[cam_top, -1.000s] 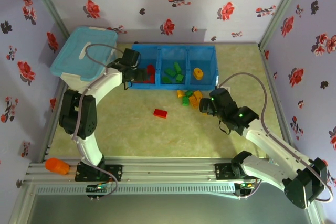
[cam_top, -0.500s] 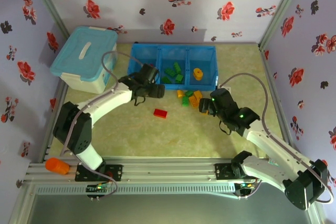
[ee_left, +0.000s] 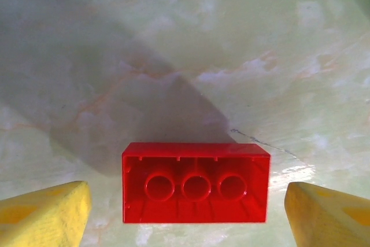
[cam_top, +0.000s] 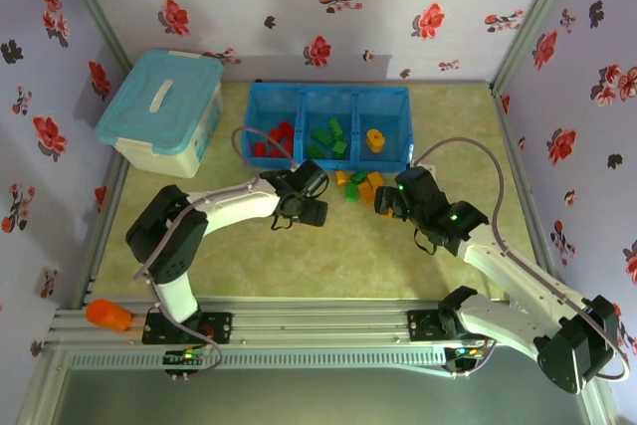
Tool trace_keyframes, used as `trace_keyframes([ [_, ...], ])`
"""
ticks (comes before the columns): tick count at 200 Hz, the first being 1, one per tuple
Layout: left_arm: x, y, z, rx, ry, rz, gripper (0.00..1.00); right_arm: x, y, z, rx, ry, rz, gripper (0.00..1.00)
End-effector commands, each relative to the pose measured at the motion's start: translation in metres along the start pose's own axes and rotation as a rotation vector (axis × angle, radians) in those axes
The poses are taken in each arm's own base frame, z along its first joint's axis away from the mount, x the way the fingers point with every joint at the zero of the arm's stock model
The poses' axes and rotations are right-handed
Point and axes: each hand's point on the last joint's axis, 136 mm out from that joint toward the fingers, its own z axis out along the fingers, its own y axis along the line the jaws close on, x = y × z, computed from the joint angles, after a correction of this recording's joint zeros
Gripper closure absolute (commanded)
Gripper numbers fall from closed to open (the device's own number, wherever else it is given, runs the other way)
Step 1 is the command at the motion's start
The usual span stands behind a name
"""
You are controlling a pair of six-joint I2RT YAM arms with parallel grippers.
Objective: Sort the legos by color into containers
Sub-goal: Pick up the lego from the center of the table.
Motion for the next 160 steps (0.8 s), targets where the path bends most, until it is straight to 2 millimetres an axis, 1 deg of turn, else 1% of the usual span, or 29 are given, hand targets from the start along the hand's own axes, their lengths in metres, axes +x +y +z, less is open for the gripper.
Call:
trace_keyframes([
  [1,0.001,-0.004,0.007,-0.011,0.026,-0.022,0.13,-0.002,-0.005,0.003,0.021,-0.018,0.012,0.01],
  [26,0.005,-0.008,0.014,-0.015,0.038,-0.011,0.14,-0.001,-0.007,0.003,0.025,-0.018,0.015,0.01],
  [51,0.006,-0.009,0.019,-0.02,0.045,-0.006,0.19,0.002,-0.007,0.005,0.024,-0.016,0.021,0.01],
  [62,0.006,-0.009,0.019,-0.018,0.044,-0.002,0.25,0.003,-0.007,0.006,0.023,-0.012,0.023,0.01],
  [87,0.004,-0.006,0.014,-0.029,0.031,0.006,0.45,0.005,-0.008,0.007,0.024,-0.01,0.023,0.01],
  [101,0.0,-0.003,0.007,-0.04,0.012,0.011,0.55,0.006,-0.009,0.008,0.027,-0.01,0.024,0.02],
  [109,-0.004,-0.001,0.002,-0.048,-0.003,0.012,0.58,0.007,-0.01,0.008,0.028,-0.011,0.025,0.02],
  [129,-0.017,0.008,-0.017,-0.052,-0.054,0.003,0.61,0.007,-0.011,0.007,0.028,-0.014,0.026,0.02],
  [160,-0.052,0.041,-0.053,-0.036,-0.165,-0.087,0.62,0.011,-0.012,0.009,0.027,-0.01,0.032,0.02],
])
